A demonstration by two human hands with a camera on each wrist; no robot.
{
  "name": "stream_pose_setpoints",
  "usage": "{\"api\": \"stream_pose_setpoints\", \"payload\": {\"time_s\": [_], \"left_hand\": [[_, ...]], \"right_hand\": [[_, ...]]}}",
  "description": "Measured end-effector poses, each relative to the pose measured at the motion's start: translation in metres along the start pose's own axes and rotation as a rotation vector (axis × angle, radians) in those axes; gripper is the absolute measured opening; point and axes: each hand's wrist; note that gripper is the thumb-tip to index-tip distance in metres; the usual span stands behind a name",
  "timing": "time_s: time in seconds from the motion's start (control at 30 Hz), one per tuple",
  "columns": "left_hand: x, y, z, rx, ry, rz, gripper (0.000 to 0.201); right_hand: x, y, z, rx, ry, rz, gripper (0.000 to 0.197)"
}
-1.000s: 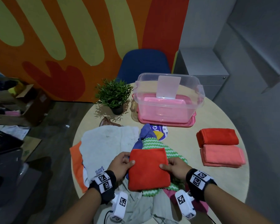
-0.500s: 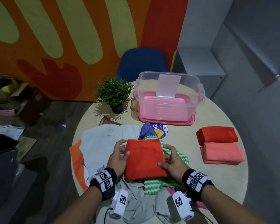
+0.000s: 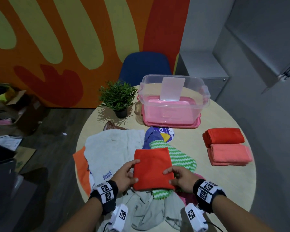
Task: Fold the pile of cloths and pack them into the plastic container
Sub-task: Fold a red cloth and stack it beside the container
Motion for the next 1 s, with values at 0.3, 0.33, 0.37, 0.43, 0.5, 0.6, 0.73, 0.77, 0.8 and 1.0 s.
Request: {"api": "stream_pose_setpoints", "payload": {"time_s": [0.3, 0.33, 0.37, 0.43, 0.5, 0.6, 0.73, 0.77, 0.8, 1.0], "left_hand": [[0.02, -0.003, 0.012, -0.408, 0.265, -0.099, 0.081], [0.023, -0.001, 0.011, -0.567, 0.314, -0.094, 0.081], [0.024, 0.001, 0.009, -0.677, 0.358, -0.068, 0.077], [0.022, 0.003, 0.005, -0.716, 0.416, 0.003, 0.065], [0.018, 0.003, 0.003, -0.651, 0.429, 0.074, 0.061], [0.011, -0.002, 0.001, -0.592, 0.506, 0.137, 0.048], [0.01, -0.006, 0.004, -0.502, 0.511, 0.137, 0.045], [0.01, -0.006, 0.004, -0.477, 0.487, 0.131, 0.044], [0.009, -0.006, 0.003, -0.441, 0.457, 0.131, 0.042], [-0.007, -0.003, 0.008, -0.333, 0.215, 0.186, 0.036]], "right_hand": [[0.009, -0.013, 0.003, 0.162, -0.106, -0.208, 0.081], [0.009, -0.013, 0.005, 0.2, -0.135, -0.182, 0.08], [0.008, -0.013, 0.007, 0.212, -0.159, -0.143, 0.075], [0.006, -0.01, 0.007, 0.213, -0.206, -0.042, 0.063], [0.004, -0.009, 0.006, 0.254, -0.272, 0.073, 0.058], [0.006, -0.009, -0.004, 0.3, -0.305, 0.156, 0.045], [0.012, -0.012, -0.015, 0.279, -0.288, 0.151, 0.02], [0.013, -0.012, -0.017, 0.269, -0.28, 0.147, 0.014], [0.012, -0.012, -0.017, 0.265, -0.269, 0.15, 0.01], [-0.005, -0.01, -0.017, 0.3, -0.299, 0.252, 0.025]]}}
Point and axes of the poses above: each hand's wrist, its own x-axis away from the middle knuckle, its own y-axis out of the palm, z = x × y, and after that the axes turned 6 degrees about z, right-handed
